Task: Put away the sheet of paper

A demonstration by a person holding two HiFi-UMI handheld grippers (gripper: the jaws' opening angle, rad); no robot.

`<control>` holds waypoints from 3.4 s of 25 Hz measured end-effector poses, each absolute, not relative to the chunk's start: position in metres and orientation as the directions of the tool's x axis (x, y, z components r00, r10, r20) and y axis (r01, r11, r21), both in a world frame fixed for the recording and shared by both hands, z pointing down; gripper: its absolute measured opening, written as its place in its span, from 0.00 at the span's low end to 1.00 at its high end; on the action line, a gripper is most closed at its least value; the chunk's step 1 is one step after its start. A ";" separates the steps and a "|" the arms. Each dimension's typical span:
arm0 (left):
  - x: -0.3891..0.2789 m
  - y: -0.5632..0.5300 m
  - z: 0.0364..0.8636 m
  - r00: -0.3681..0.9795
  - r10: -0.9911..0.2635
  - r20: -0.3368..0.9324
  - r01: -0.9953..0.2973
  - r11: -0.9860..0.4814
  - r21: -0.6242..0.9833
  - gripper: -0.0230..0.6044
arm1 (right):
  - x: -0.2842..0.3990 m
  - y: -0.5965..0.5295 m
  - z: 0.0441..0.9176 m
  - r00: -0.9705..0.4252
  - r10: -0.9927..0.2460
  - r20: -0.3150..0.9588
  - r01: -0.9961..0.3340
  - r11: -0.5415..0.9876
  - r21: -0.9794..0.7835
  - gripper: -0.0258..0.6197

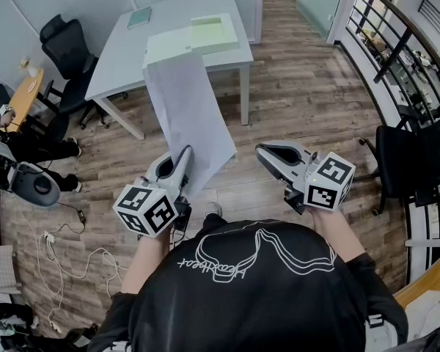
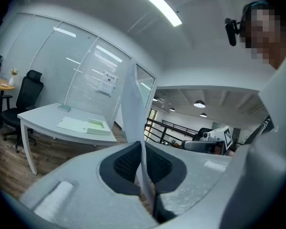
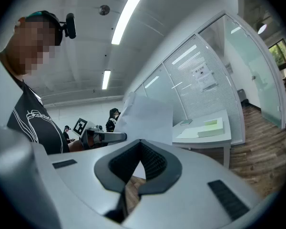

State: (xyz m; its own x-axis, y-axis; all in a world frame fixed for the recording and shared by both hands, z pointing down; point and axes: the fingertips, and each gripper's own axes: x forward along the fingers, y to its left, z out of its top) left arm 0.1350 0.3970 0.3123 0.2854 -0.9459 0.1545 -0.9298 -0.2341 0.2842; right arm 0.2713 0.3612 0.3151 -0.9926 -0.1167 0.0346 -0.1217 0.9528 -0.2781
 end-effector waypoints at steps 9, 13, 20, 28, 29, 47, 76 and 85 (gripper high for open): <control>0.139 0.400 0.315 0.290 -0.945 0.153 -0.928 -0.239 0.285 0.05 | 0.273 0.365 0.316 -0.993 -0.111 0.028 -0.115 0.954 -0.278 0.05; 0.141 0.398 0.316 0.297 -0.942 0.155 -0.926 -0.244 0.288 0.05 | 0.272 0.363 0.317 -0.993 -0.114 0.024 -0.116 0.952 -0.284 0.05; 0.144 0.395 0.313 0.285 -0.947 0.146 -0.927 -0.234 0.293 0.05 | 0.279 0.355 0.314 -0.993 -0.116 0.010 -0.113 0.947 -0.302 0.05; 0.136 0.383 0.309 0.255 -0.956 0.146 -0.936 -0.206 0.285 0.05 | 0.283 0.333 0.314 -0.992 -0.124 0.005 -0.119 0.941 -0.316 0.05; 0.134 0.381 0.307 0.253 -0.957 0.144 -0.937 -0.205 0.283 0.05 | 0.282 0.331 0.313 -0.992 -0.124 0.000 -0.117 0.941 -0.318 0.05; 0.050 0.300 0.334 0.228 -0.962 0.152 -0.936 -0.173 0.306 0.05 | 0.229 0.237 0.353 -0.984 -0.180 0.013 -0.171 0.904 -0.393 0.05; -0.227 0.003 0.359 0.365 -0.903 0.227 -0.872 -0.246 0.423 0.05 | -0.031 -0.026 0.339 -0.957 -0.277 0.091 -0.287 0.846 -0.450 0.05; -0.241 -0.053 0.381 0.337 -0.891 0.305 -0.885 -0.188 0.427 0.05 | -0.021 -0.082 0.352 -0.950 -0.301 0.080 -0.298 0.804 -0.514 0.05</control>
